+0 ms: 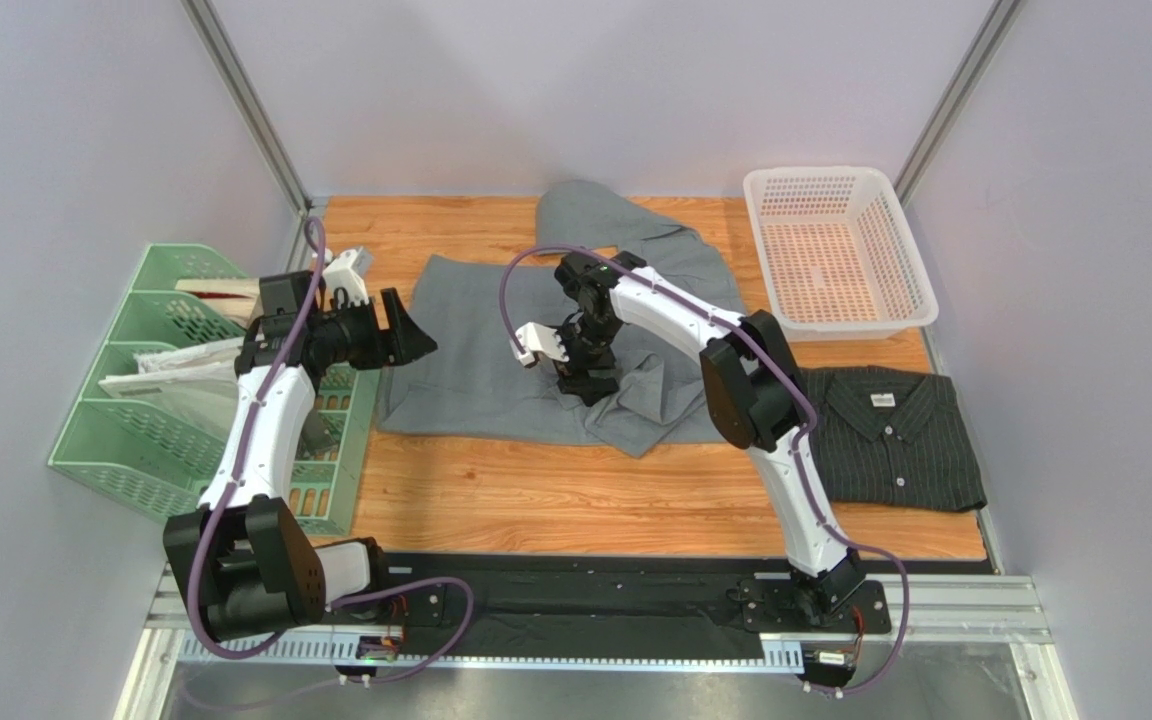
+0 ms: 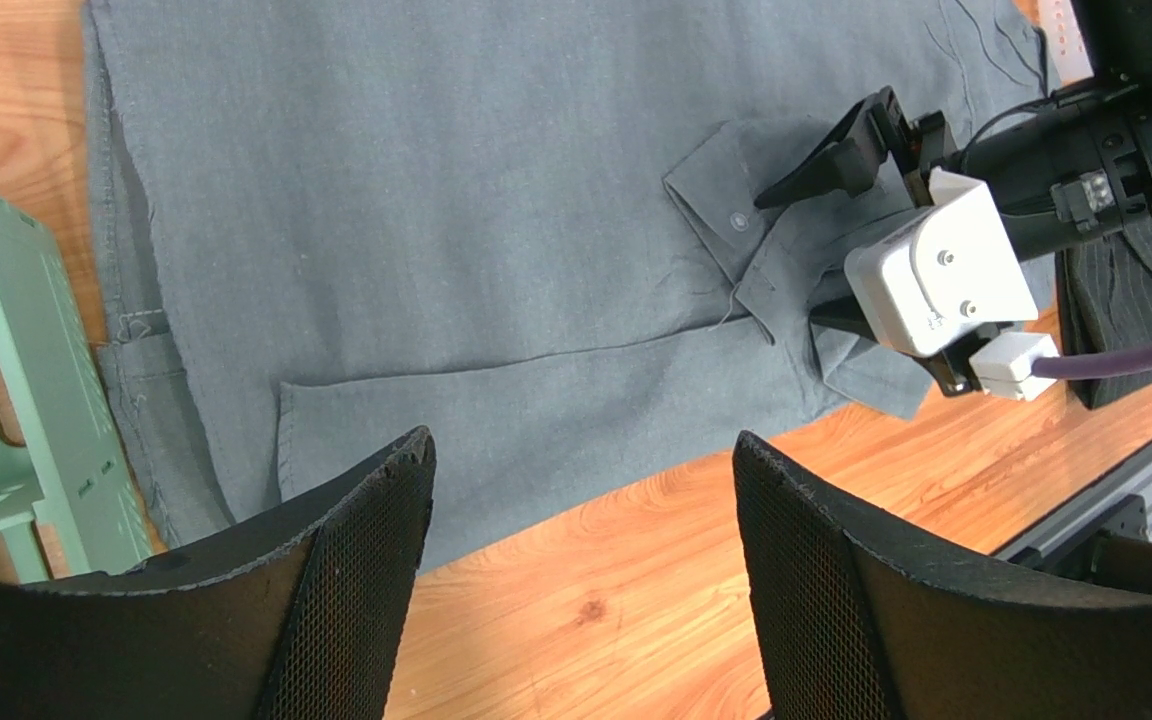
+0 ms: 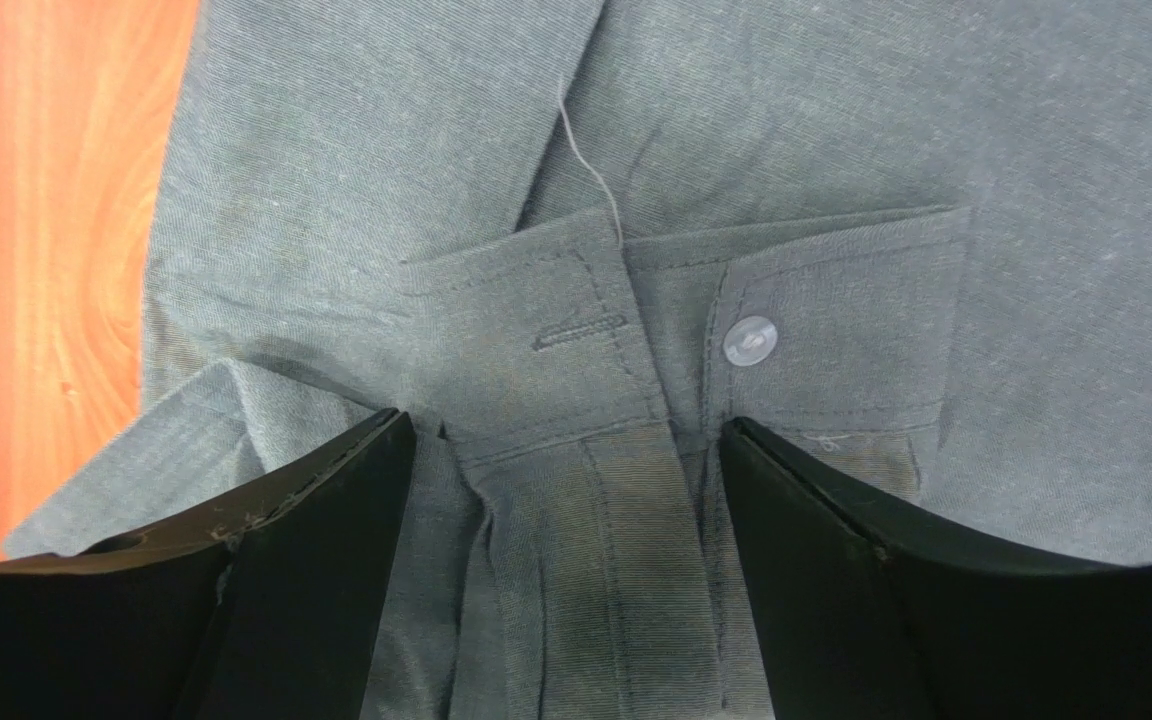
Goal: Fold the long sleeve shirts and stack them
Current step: Fold the shirt
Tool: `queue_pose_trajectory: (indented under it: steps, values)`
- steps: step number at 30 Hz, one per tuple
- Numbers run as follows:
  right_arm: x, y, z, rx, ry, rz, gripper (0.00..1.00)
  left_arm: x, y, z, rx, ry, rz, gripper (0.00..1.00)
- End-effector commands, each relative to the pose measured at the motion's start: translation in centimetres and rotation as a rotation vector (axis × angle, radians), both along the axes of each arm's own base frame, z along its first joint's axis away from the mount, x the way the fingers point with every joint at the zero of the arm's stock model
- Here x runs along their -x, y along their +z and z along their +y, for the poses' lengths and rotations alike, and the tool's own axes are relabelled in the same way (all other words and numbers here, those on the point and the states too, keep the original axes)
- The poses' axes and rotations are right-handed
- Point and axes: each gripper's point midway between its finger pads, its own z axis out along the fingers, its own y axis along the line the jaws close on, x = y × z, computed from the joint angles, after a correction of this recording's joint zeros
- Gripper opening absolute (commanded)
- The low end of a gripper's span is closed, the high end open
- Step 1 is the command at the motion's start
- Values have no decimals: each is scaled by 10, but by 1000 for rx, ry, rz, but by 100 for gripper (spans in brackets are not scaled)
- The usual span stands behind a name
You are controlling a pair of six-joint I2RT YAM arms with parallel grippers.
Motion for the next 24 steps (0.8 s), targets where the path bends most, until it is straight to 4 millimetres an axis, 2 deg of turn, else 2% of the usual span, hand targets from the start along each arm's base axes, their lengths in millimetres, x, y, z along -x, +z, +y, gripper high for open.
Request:
queue_pose_trajectory:
  steps: [1, 2, 4, 5, 7, 8, 10, 12, 15, 20, 22, 24]
  values:
    - [-6, 3, 5, -21, 54, -26, 75, -2, 17, 0, -18, -19, -59, 79]
    - [-8, 3, 5, -20, 61, -29, 65, -2, 18, 0, -20, -20, -63, 78]
    - [-8, 4, 5, -17, 60, -26, 51, -2, 18, 0, -23, -20, -61, 78]
    - [-8, 7, 6, -20, 63, -29, 41, -2, 18, 0, -24, -20, -62, 78]
    - [-9, 14, 6, -26, 63, -38, 31, -1, 19, 0, -25, -25, -64, 78]
    - [-8, 19, 7, -33, 68, -44, 22, 0, 20, -1, -27, -29, -69, 78]
    - [-9, 27, 6, -37, 70, -57, 13, 1, 23, -2, -31, -37, -81, 78]
    - [-11, 44, 8, -60, 60, -74, 2, 1, 25, -1, -37, -44, -91, 78]
    - [-13, 68, 10, -102, 36, -80, 0, 0, 30, -1, -43, -47, -102, 78]
    - [-36, 140, 13, -283, -105, -81, 0, -2, 39, -2, -44, -55, -124, 78]
    - [-47, 166, 7, -345, -151, -98, 0, -1, 41, -3, -41, -64, -131, 77]
    - [-49, 182, 8, -402, -171, -83, 0, -3, 41, -6, -36, -85, -141, 77]
